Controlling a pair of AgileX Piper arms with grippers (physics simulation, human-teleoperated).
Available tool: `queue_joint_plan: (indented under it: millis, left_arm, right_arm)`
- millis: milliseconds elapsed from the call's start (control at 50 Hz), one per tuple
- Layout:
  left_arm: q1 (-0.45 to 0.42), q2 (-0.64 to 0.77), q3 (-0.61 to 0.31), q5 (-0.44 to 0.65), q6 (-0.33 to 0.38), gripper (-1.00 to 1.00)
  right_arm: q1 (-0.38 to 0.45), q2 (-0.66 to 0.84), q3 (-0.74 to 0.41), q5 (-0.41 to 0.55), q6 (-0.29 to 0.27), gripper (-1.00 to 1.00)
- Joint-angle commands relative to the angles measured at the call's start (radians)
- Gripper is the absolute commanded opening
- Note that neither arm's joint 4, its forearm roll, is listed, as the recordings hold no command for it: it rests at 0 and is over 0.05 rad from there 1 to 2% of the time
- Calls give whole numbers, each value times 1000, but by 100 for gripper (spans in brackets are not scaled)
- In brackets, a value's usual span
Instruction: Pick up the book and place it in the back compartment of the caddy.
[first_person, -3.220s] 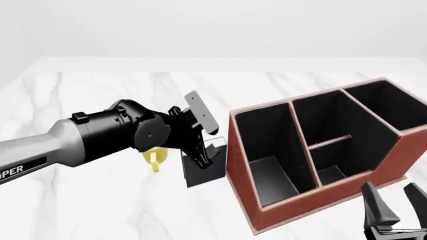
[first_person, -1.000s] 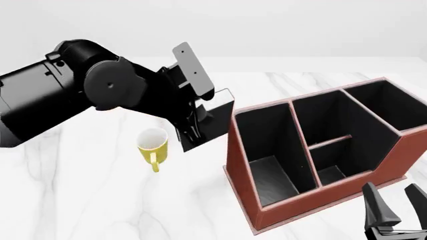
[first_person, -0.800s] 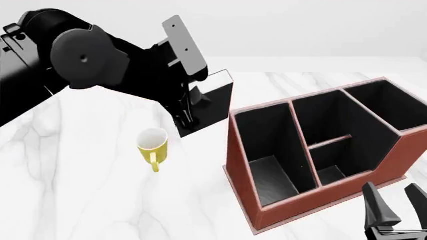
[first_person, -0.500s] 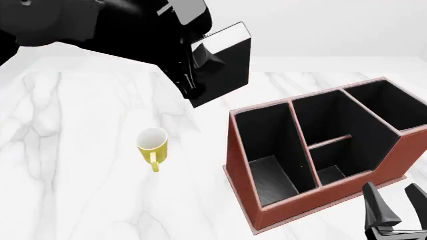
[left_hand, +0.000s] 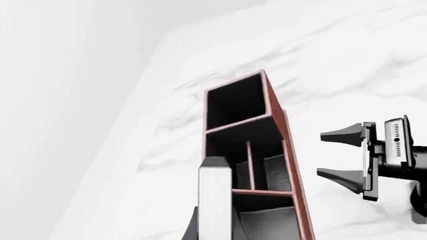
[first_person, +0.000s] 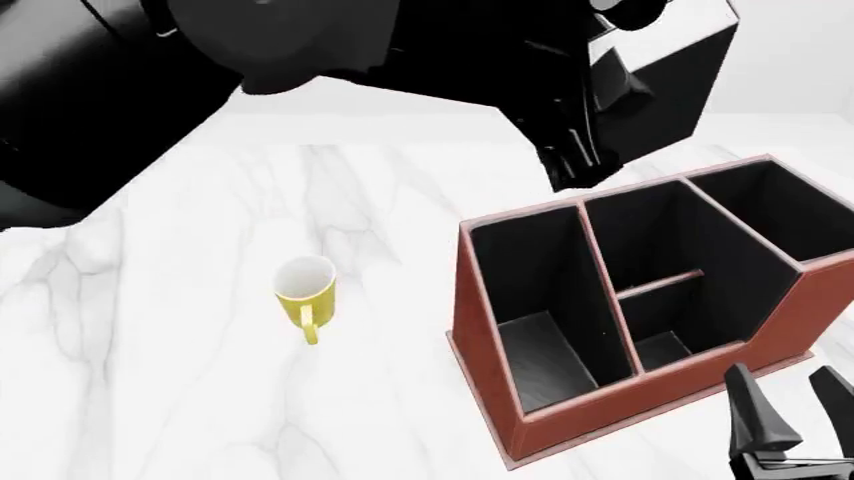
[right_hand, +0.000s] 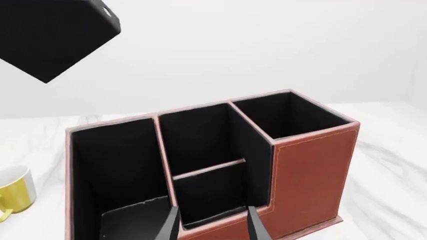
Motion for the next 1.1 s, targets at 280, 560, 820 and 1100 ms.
queue_joint_plan:
  millis: [280,560,820,1100]
  left_arm:
    - [-62,275,-137,-181,-53,-100]
    - [-69,304,-34,-275,-104,-100]
    - [-60,387,-11,-360,-153,-100]
    - [-66,458,12,-415,-177,-100]
  right_arm:
    - [-1,23,1,-19,6,100]
    - [0,1,1,2,7,100]
    - [-1,3,1,0,7,100]
    - [-2,7,1,-2,10,100]
